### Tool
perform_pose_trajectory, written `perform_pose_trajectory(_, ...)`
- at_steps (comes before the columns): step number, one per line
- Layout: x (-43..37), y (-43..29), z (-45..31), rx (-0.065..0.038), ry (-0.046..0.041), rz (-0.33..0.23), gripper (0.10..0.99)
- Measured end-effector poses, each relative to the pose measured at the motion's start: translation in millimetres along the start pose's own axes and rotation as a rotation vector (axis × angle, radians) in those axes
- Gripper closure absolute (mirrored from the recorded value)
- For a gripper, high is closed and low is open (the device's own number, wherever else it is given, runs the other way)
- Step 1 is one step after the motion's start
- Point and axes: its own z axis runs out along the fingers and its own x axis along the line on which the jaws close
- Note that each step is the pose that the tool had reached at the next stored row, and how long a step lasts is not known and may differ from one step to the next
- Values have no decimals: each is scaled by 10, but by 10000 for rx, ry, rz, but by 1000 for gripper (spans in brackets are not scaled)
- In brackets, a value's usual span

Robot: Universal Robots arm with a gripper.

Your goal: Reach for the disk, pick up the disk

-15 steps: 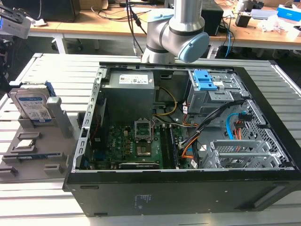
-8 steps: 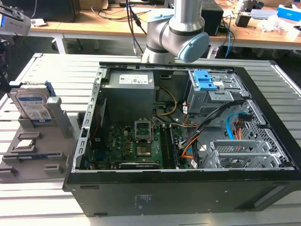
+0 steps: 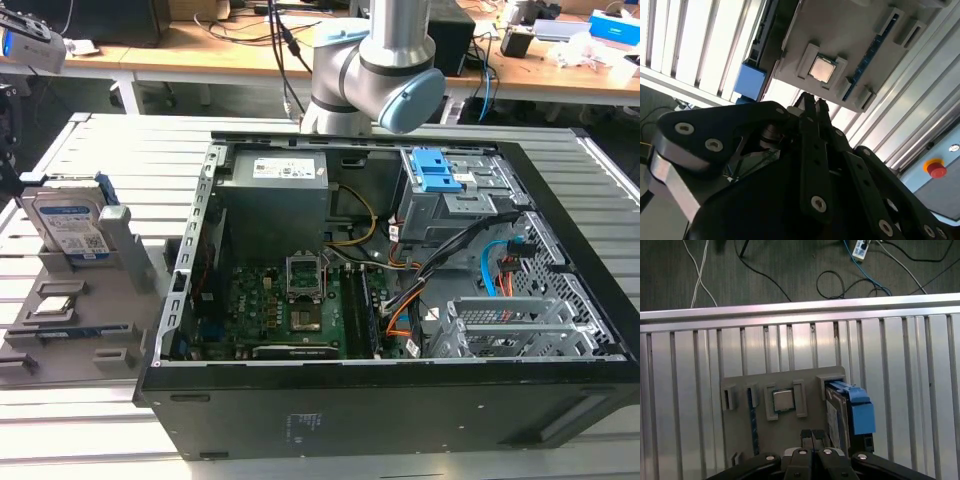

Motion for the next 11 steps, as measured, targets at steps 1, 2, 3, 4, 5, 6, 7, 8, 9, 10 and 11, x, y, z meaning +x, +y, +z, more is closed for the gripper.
perform_pose_trajectory(1, 0, 0, 0, 0, 1, -4, 851)
perform_pose_trajectory(2, 0, 0, 0, 0, 1, -7, 792)
perform_pose_trajectory(3, 0, 0, 0, 0, 1, -10, 729)
perform_pose_trajectory(4, 0, 0, 0, 0, 1, -16, 671)
perform_pose_trajectory(5, 0, 0, 0, 1, 0, -20, 612)
perform_pose_trajectory(6, 0, 0, 0, 0, 1, -21, 612)
perform_pose_trajectory(7, -7, 0, 1, 1, 0, -21, 545)
perform_pose_trajectory(8, -22, 2, 0, 0, 1, -22, 545)
perform_pose_trajectory(9, -38, 2, 0, 0, 1, -23, 545)
perform_pose_trajectory(10, -66, 4, 0, 0, 2, -23, 545)
perform_pose_trajectory(11, -108, 7, 0, 1, 5, -24, 545)
